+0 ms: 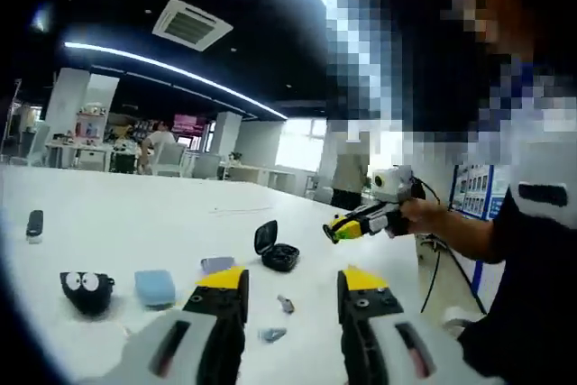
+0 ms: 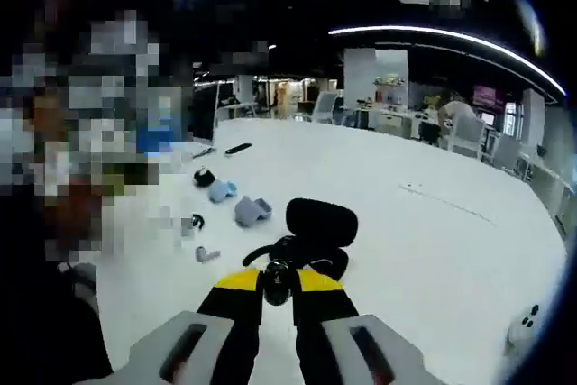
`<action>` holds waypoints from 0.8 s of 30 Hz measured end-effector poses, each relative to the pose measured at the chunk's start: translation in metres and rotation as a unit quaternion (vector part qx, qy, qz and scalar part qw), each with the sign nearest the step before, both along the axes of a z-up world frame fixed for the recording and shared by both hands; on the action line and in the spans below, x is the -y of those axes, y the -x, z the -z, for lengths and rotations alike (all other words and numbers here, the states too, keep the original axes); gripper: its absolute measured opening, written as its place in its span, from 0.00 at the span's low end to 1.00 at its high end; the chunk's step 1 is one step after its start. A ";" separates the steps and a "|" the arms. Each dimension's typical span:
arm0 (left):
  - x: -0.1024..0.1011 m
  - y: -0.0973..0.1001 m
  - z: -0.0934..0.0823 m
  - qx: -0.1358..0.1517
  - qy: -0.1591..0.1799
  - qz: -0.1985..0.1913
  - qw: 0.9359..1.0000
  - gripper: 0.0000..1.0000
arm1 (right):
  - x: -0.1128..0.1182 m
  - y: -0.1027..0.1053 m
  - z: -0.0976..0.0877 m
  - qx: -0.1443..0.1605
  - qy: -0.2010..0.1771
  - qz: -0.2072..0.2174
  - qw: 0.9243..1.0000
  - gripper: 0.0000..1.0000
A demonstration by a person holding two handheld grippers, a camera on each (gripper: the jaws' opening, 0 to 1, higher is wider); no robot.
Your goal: Pick up the earbuds from the table and place the earbuds into the earbud case
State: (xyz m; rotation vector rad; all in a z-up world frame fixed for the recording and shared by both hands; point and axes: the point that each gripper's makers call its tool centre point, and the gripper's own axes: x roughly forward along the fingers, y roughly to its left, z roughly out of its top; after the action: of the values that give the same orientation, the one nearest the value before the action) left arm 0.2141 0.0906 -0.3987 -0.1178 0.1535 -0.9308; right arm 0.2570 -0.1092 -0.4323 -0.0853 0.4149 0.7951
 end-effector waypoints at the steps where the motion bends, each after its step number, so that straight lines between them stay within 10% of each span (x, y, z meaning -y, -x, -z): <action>1: 0.005 -0.006 -0.001 -0.004 -0.002 0.004 1.000 0.41 | 0.002 0.001 0.000 0.001 -0.001 0.003 1.000 0.12; 8: 0.065 -0.079 -0.009 -0.036 0.018 0.044 0.998 0.37 | 0.014 0.010 -0.002 0.023 -0.004 0.027 0.999 0.12; 16: 0.120 -0.127 0.039 -0.102 -0.044 0.075 0.991 0.34 | 0.035 0.021 -0.008 0.051 -0.007 0.034 0.998 0.12; 24: 0.118 -0.149 0.063 -0.127 -0.065 0.046 0.989 0.27 | 0.045 0.024 -0.004 0.050 -0.015 0.028 0.998 0.12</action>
State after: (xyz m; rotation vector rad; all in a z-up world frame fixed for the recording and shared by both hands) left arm 0.3633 -0.0271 -0.4621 -0.1085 0.4578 -0.9927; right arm 0.2333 -0.1537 -0.4287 -0.0848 0.3087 0.7380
